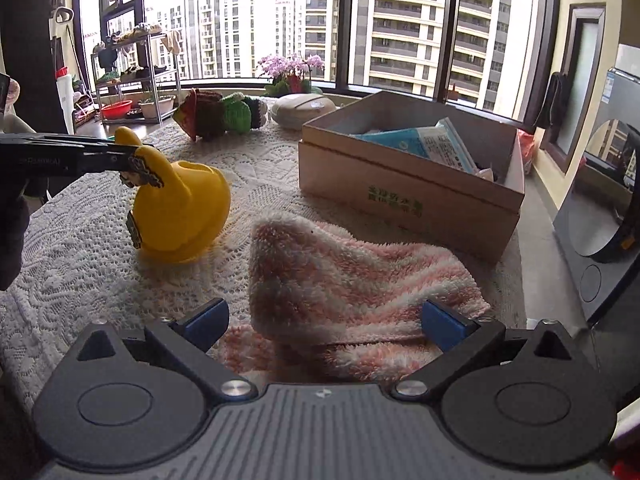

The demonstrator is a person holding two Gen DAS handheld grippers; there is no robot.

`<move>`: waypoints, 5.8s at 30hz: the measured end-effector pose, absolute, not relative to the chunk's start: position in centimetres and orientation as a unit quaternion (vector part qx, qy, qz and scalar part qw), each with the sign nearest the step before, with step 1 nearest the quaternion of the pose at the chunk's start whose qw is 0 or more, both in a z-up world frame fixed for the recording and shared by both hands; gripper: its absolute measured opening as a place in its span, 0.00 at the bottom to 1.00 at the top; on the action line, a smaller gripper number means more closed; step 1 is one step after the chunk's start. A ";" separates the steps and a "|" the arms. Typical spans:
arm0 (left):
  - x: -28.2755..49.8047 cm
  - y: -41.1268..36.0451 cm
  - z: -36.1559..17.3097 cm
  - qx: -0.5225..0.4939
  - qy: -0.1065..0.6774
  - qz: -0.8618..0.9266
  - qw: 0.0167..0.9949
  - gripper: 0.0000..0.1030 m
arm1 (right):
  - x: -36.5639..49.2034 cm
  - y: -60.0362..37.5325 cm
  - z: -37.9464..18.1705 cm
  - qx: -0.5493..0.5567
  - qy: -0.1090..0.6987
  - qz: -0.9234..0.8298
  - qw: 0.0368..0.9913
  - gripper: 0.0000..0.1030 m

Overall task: Organize soft objects
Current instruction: 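Lower the towel into the pink box with the right tool while the left drops the yellow toy in, then grasp the red-hat crochet doll with the left tool while the right grasps the beige round cushion, then lift the crochet doll with the left tool while the right lifts the beige cushion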

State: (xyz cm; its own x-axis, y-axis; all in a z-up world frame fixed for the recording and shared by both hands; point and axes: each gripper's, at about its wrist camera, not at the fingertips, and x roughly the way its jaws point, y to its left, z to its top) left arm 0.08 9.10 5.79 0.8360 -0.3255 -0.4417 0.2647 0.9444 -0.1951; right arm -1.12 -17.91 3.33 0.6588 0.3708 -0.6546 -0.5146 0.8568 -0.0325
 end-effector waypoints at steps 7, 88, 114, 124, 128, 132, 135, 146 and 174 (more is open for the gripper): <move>-0.6 8.8 6.3 -0.059 0.239 -0.155 0.957 0.36 | -1.6 -19.5 5.0 -0.086 0.325 0.214 0.917 0.18; 12.1 25.1 5.9 -0.225 0.191 -0.017 0.955 0.41 | 34.1 7.4 5.3 -0.105 0.486 0.123 0.859 0.97; 11.2 23.2 6.9 -0.196 0.222 0.017 0.955 0.41 | 6.9 -5.3 8.2 -0.142 0.395 0.260 0.869 0.91; 13.0 19.2 7.2 -0.150 0.264 -0.034 0.952 0.40 | 1.8 -13.2 7.2 -0.121 0.300 0.198 0.925 0.90; 13.0 16.8 7.4 -0.131 0.263 -0.082 0.952 0.41 | 1.3 -15.4 6.5 -0.091 0.282 0.201 0.934 0.96; 10.1 17.8 9.9 -0.146 0.198 -0.030 0.969 0.40 | 1.0 -15.5 5.0 -0.073 0.272 0.219 0.934 1.00; 7.5 18.9 10.9 -0.141 0.197 0.056 0.969 0.40 | 1.2 -14.9 3.9 -0.062 0.278 0.237 0.929 1.00; 3.9 21.5 7.2 -0.250 0.288 0.116 0.917 0.40 | 1.9 -15.4 2.6 -0.033 0.286 0.233 0.929 1.00; 11.1 15.1 5.6 -0.182 0.237 0.194 0.934 0.45 | 2.8 -16.1 2.1 0.000 0.317 0.216 0.924 1.00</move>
State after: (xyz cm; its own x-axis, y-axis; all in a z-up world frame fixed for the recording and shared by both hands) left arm 11.08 15.13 5.61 0.8120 0.2774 -0.5135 -0.4495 0.8585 -0.2470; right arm 2.77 -16.09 2.12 0.7063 0.3990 -0.5848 -0.3988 0.9067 0.1371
